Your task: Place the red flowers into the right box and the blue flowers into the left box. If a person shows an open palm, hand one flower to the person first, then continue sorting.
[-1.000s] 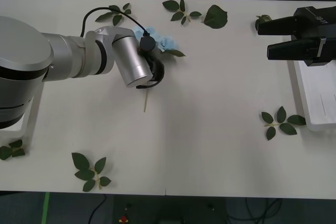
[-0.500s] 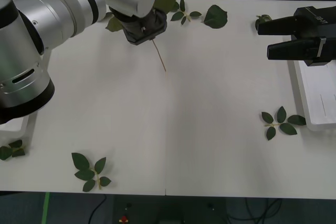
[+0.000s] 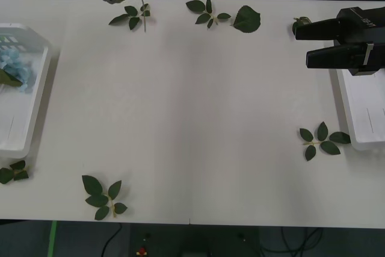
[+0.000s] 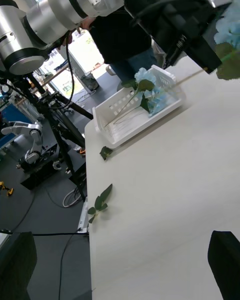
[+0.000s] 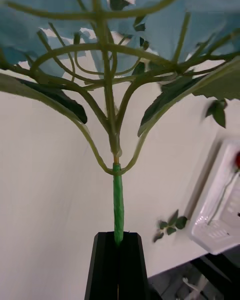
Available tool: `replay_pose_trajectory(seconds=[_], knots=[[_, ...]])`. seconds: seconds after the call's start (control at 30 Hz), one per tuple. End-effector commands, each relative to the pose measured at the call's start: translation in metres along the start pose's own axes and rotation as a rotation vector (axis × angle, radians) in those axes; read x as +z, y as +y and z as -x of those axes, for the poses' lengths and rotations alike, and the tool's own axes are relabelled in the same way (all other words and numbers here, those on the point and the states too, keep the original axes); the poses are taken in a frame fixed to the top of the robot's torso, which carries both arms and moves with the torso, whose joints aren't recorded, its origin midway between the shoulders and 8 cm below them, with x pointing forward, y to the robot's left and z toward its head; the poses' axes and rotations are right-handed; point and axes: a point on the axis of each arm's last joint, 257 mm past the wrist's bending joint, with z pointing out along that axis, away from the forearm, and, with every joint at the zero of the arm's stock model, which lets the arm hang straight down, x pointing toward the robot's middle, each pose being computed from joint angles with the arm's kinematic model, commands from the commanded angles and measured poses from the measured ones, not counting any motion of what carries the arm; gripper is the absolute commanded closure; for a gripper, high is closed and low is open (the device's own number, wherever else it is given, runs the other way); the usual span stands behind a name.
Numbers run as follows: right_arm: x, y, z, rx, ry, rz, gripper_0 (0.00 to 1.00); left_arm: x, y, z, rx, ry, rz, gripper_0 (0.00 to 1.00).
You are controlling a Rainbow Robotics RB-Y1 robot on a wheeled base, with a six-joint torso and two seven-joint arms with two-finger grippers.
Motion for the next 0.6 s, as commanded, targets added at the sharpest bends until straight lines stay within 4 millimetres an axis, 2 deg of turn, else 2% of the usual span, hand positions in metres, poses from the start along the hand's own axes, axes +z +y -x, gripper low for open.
replay_pose_trajectory(seconds=[0.03,0.1,0.13,0.2,0.37,0.43,0.47,0.6], knots=[[-0.010,-0.002,0.023,-0.047,0.003,-0.027,0.00,-0.067,0.039,0.020,0.209,-0.072,-0.062,1.00],[-0.010,-0.002,0.023,-0.047,0.003,-0.027,0.00,-0.093,0.069,0.018,0.234,-0.097,-0.081,1.00],[-0.010,-0.002,0.023,-0.047,0.003,-0.027,0.00,-0.100,0.077,0.017,0.240,-0.101,-0.079,1.00],[-0.010,-0.002,0.023,-0.047,0.003,-0.027,0.00,-0.131,0.113,0.012,0.271,-0.115,-0.045,1.00],[-0.010,-0.002,0.023,-0.047,0.003,-0.027,0.00,-0.188,0.177,-0.008,0.249,-0.090,0.020,1.00],[-0.010,-0.002,0.023,-0.047,0.003,-0.027,0.00,-0.200,0.194,-0.012,0.241,-0.090,0.036,1.00],[-0.010,-0.002,0.023,-0.047,0.003,-0.027,0.00,-0.207,0.214,-0.015,0.240,-0.095,0.056,1.00],[-0.010,-0.002,0.023,-0.047,0.003,-0.027,0.00,-0.223,0.268,-0.020,0.242,-0.119,0.134,1.00]])
